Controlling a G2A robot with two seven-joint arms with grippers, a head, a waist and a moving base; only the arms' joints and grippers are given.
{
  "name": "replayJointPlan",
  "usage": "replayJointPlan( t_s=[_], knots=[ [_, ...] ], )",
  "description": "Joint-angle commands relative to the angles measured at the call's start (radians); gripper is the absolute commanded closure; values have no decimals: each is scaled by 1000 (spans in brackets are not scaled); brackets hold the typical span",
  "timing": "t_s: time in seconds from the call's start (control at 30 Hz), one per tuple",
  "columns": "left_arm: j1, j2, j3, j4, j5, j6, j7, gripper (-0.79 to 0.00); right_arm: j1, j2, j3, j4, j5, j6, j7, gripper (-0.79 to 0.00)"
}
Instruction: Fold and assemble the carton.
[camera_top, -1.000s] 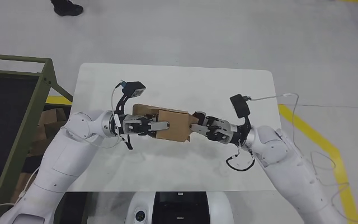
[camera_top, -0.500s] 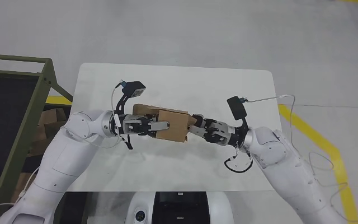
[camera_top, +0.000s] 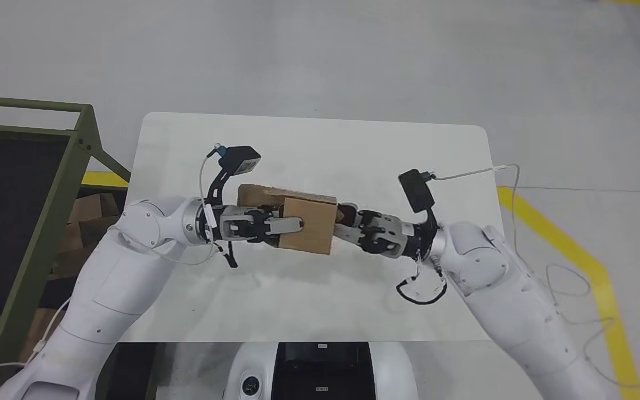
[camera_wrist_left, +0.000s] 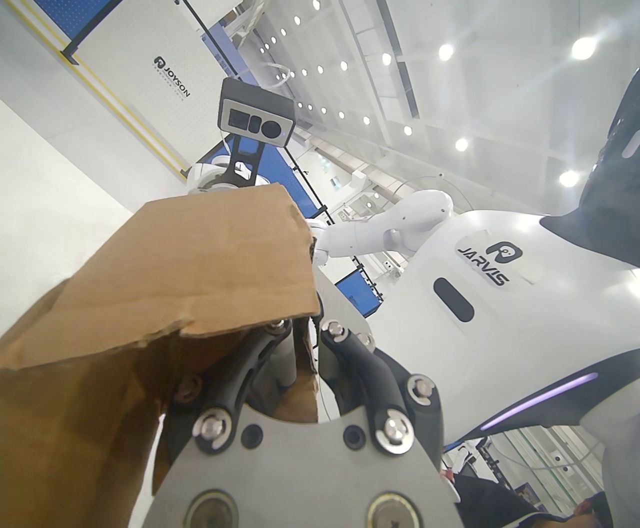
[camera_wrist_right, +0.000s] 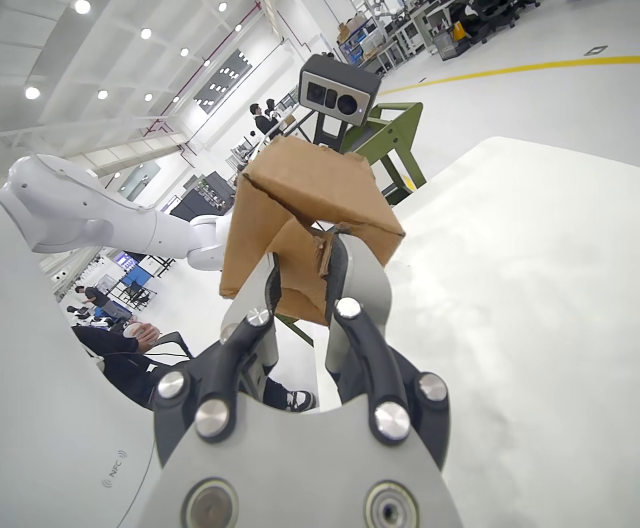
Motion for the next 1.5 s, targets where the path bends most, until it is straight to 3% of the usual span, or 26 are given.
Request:
replayJointPlan(
  t_s=[0.0, 0.43, 0.97, 1.13, 1.23, 1.47],
  knots=[
    [1, 1, 0, 0, 0, 0, 0, 0, -3, 0, 0, -4, -9, -7, 2, -169],
    [-4, 2, 11, 0, -3, 5, -4, 0, 24, -4, -17, -25, -21, 21, 26, -139],
    [-7, 4, 15, 0, -4, 1, -1, 0, 50, -9, -40, -27, -16, 42, 54, -175],
    [-5, 6, 13, 1, -7, 1, -1, 0, 52, -9, -37, -25, -12, 38, 59, -231],
    [-5, 7, 11, 2, -6, 2, -2, 0, 39, -5, -19, -27, -8, 27, 51, -329],
    [-4, 9, 6, -1, -10, 2, -2, 0, -15, 10, 35, -36, 6, -6, 45, -326]
  ],
)
